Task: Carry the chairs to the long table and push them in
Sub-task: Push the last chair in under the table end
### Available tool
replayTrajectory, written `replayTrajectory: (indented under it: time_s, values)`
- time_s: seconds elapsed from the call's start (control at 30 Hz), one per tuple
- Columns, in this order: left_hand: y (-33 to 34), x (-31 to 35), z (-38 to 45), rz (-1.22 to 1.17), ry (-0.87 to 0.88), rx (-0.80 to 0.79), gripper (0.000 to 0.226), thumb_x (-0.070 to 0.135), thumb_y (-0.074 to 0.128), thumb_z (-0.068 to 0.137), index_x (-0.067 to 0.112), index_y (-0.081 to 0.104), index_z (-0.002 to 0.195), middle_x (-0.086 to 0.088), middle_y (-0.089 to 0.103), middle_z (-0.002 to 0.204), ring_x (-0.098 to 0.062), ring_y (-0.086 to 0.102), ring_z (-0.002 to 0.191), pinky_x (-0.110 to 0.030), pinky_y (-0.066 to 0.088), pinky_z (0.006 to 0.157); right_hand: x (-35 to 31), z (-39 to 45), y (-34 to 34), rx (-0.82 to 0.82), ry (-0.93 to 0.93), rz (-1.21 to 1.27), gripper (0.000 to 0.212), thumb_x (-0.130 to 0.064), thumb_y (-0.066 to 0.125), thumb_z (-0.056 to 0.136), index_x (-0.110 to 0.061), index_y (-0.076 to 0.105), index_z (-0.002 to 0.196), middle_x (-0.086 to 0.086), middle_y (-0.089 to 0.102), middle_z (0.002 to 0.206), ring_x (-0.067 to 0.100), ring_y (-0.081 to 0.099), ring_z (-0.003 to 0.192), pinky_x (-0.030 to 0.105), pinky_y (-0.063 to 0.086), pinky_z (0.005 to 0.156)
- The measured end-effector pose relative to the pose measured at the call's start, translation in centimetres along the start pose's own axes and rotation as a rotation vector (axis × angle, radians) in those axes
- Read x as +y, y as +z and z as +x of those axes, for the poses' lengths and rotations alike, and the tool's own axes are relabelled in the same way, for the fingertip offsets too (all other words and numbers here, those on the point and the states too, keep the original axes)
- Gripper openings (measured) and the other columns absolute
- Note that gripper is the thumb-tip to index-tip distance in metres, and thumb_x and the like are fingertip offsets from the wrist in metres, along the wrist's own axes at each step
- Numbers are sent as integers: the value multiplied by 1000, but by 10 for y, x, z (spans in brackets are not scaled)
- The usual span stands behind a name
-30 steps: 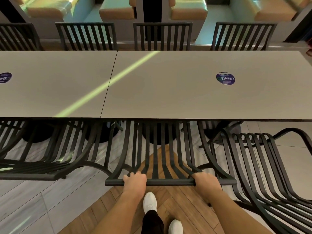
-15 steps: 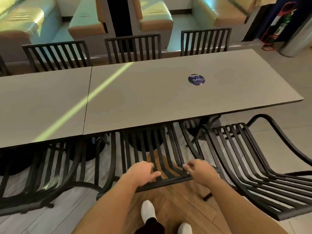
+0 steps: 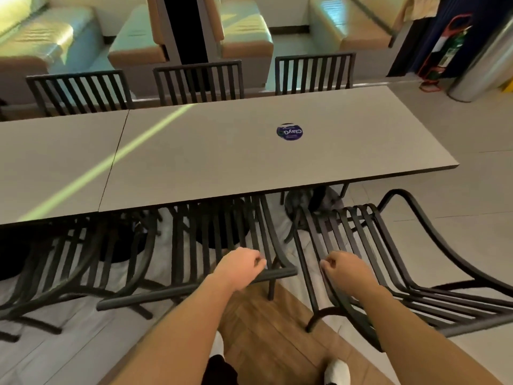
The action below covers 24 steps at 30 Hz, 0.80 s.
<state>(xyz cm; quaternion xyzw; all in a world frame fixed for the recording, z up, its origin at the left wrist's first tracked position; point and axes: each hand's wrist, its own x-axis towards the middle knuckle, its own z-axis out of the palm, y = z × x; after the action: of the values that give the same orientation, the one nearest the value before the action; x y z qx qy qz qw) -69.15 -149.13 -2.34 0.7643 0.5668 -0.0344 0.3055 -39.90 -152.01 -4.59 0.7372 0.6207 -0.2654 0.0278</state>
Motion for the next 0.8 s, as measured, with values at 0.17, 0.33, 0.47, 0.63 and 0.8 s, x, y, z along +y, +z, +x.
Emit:
replayTrajectory:
  time_s: [0.17, 0.33, 0.47, 0.63, 0.8]
  values:
    - [44, 84, -3, -31, -65, 36, 35, 46, 44, 106, 23, 69, 117, 3, 72, 98, -16, 66, 87, -39, 57, 84, 82, -16, -22, -67, -54, -3, 22, -47, 50, 103, -29, 63, 100, -8, 65, 92, 8, 61, 82, 33, 55, 77]
    - [81, 153, 2, -49, -36, -4, 35, 46, 45, 106, 23, 71, 113, 4, 72, 96, -15, 66, 85, -32, 52, 74, 152, -26, -47, -114, -31, -51, 29, -45, 49, 104, -24, 66, 112, -1, 69, 106, 18, 63, 94, 38, 55, 86]
    - [96, 191, 15, -31, 20, -61, 34, 45, 46, 106, 22, 70, 109, 2, 71, 99, -15, 65, 86, -31, 50, 74, 188, -27, -59, -87, -11, -30, 30, -47, 49, 103, -24, 68, 111, -3, 69, 102, 16, 63, 89, 36, 55, 83]
    - [104, 221, 38, -18, 105, -108, 29, 44, 46, 106, 26, 69, 111, 5, 70, 94, -6, 62, 77, -21, 42, 65, 217, -36, -67, -57, 42, 9, 29, -47, 50, 103, -25, 66, 113, -5, 68, 100, 14, 63, 91, 38, 56, 86]
    - [105, 244, 54, -12, 134, -113, 26, 43, 48, 106, 28, 67, 113, 10, 67, 91, -4, 62, 77, -19, 44, 66, 241, -39, -77, -25, 46, 24, 25, -43, 50, 103, -25, 65, 111, -5, 66, 96, 12, 61, 86, 38, 56, 86]
